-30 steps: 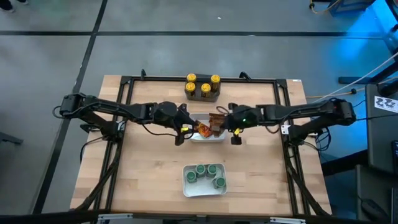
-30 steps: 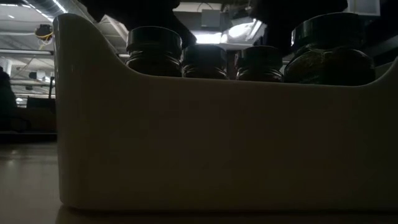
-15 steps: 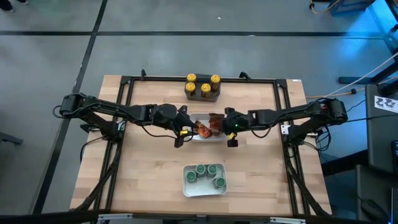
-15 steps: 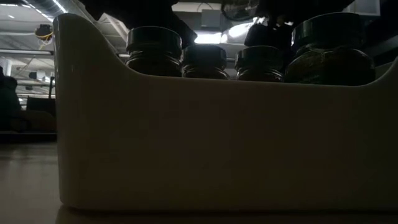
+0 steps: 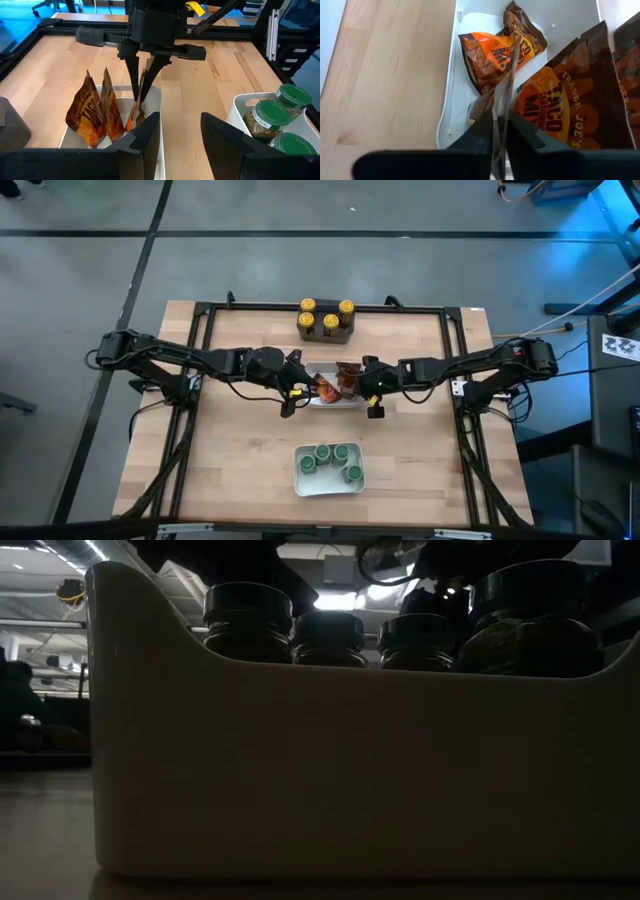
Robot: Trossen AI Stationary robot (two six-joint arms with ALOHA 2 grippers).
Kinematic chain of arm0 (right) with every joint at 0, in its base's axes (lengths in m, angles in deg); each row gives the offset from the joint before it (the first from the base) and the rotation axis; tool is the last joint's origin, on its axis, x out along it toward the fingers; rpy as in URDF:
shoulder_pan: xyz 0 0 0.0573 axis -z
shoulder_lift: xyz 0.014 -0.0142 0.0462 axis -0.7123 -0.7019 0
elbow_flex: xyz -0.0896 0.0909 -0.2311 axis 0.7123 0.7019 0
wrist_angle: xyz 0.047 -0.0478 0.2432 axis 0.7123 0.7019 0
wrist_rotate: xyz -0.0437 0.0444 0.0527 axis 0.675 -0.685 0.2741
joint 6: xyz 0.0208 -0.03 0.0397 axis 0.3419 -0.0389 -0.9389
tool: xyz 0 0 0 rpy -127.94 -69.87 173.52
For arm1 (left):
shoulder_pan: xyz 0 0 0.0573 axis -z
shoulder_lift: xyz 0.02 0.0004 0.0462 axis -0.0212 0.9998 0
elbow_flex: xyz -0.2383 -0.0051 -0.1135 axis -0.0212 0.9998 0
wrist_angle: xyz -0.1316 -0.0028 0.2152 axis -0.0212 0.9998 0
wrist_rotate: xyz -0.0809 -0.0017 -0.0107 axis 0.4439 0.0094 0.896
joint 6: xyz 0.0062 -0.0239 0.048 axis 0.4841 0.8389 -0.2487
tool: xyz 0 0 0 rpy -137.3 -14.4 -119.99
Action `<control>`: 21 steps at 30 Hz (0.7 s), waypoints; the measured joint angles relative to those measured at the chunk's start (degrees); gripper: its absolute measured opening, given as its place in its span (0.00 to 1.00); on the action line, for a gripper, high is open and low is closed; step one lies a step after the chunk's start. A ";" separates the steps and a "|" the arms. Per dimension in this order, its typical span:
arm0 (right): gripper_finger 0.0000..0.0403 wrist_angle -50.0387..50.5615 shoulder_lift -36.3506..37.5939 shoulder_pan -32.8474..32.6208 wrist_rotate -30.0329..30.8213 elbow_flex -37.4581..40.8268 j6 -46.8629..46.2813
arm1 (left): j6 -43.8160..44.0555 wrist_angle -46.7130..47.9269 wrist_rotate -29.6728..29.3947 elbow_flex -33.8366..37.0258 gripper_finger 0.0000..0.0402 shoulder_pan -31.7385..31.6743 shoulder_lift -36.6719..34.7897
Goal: Sort spices by type
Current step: Put the orange seasoning bag into the top white bin
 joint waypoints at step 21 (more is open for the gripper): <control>0.43 16.22 0.30 -0.02 -0.07 -11.83 -0.02 | -0.16 -0.78 0.00 0.02 0.32 -0.01 0.00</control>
